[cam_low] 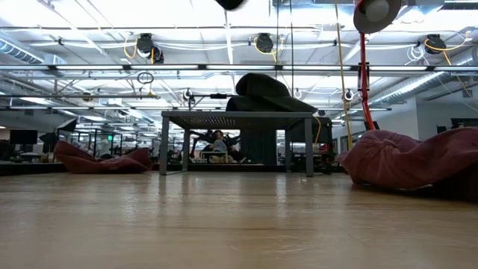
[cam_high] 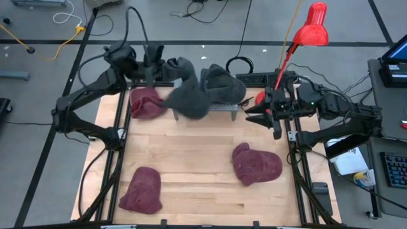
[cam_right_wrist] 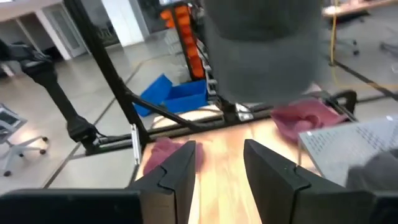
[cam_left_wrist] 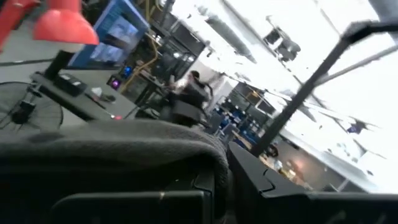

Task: Pick & Place hat
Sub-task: Stack the right black cap on the black cap on the shelf

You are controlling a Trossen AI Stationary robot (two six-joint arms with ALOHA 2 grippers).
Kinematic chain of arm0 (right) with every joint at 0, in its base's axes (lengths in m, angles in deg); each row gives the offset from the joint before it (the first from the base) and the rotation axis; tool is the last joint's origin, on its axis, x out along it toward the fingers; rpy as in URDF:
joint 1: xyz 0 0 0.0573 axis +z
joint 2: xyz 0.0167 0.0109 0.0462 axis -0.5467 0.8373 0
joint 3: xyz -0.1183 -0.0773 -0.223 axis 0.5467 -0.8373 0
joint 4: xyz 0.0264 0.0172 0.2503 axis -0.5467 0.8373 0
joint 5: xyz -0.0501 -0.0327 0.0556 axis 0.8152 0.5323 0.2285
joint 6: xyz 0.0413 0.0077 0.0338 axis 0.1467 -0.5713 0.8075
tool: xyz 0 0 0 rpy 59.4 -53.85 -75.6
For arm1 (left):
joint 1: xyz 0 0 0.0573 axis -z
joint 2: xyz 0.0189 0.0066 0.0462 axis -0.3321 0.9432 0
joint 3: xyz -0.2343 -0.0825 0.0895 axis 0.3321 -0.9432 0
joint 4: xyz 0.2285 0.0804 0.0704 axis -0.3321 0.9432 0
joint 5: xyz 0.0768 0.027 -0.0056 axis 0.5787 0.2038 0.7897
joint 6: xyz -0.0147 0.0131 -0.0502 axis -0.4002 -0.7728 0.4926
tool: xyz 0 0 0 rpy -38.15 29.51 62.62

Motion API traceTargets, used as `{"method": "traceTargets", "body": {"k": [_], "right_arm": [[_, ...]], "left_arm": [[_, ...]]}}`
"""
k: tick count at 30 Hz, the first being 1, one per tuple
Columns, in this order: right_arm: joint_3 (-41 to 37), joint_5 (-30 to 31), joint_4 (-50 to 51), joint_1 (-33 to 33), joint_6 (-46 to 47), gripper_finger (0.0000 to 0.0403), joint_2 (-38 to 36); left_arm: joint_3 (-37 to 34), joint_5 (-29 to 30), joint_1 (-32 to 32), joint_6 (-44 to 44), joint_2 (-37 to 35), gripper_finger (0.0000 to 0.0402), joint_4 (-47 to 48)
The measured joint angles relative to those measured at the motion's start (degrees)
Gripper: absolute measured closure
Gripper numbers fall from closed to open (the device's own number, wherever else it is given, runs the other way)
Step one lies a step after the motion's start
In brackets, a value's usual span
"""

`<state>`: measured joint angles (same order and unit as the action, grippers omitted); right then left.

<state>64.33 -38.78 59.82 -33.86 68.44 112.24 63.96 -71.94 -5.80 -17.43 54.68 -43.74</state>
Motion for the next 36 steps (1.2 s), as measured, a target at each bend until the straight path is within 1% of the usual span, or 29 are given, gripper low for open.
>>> {"method": "traceTargets", "body": {"k": [5,8,17,21,25,30,36], "right_arm": [[0.0,0.04,-2.7,0.57,-0.35,0.0277,-0.49],[0.0,0.04,-3.71,0.57,-0.35,0.0275,-0.63],[0.0,0.15,-4.46,0.57,-0.99,0.0277,-0.76],[0.0,0.2,-4.46,0.57,-1.02,0.0277,-0.76],[0.0,0.22,-4.47,0.57,-2.36,0.0278,-0.76],[0.0,0.24,-4.53,0.57,-4.46,0.0282,-0.76],[0.0,0.24,-4.59,0.57,-5.51,0.0282,-0.76]], "left_arm": [[0.22,-0.97,-3.06,3.52,3.86,0.0379,-1.14],[2.81,-2.41,-4.37,4.61,7.53,0.0379,-1.02],[19.75,-8.53,-6.43,6.97,22.37,0.0379,-1.05],[26.96,-9.73,-7.07,8.72,28.22,0.0379,-1.19],[32.34,-9.83,-7.79,9.96,33.35,0.0379,-0.99],[36.12,-9.69,-8.58,10.68,38.27,0.0379,-0.78],[36.3,-10.9,-9.6,11.55,42.14,0.0379,0.1]]}}
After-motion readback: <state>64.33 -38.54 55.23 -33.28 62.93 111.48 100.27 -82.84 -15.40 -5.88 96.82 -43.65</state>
